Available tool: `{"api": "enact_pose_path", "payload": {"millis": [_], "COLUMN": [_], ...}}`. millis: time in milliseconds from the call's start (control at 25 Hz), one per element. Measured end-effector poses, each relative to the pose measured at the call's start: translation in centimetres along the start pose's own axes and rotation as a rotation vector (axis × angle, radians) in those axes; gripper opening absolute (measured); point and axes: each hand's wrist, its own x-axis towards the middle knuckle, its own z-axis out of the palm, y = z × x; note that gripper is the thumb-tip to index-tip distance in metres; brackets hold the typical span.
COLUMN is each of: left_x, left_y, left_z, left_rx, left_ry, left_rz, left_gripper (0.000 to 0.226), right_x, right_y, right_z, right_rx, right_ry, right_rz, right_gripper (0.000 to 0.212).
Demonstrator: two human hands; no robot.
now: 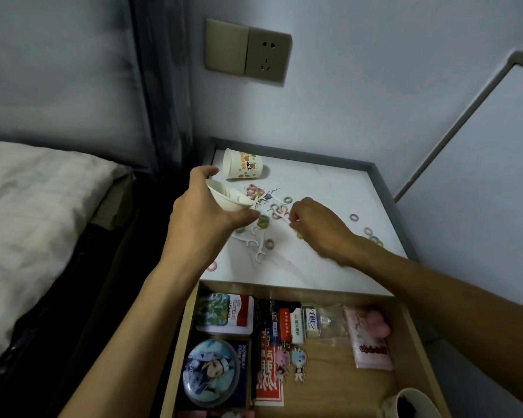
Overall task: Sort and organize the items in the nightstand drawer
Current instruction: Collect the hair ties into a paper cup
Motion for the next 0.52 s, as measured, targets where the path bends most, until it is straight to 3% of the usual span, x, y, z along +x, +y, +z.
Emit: {"api": "enact_pose_path", "payload": {"millis": [120, 320, 520], "left_x": [0.1, 0.1, 0.1], "left_y": [0.0, 0.0, 0.0], "left_z": [-0.4, -0.7, -1.1], "left_rx": [-0.006, -0.017, -0.035], "left_ry": [0.012, 0.026, 0.02], "left_rz": [-0.012, -0.011, -0.013], "left_gripper": [0.088, 0.087, 0.088], "right_x": [0.0, 1.1, 1.1], "right_y": [-1.3, -3.5, -3.9], "right_z": [-0.6, 0.2, 1.2], "right_rx": [0.063, 0.367, 0.324], "right_ry": [-0.121, -0.25, -0.226], "right_rz": [-0.151, 0.152, 0.185], "right_gripper": [0.009, 0.015, 0.019]}}
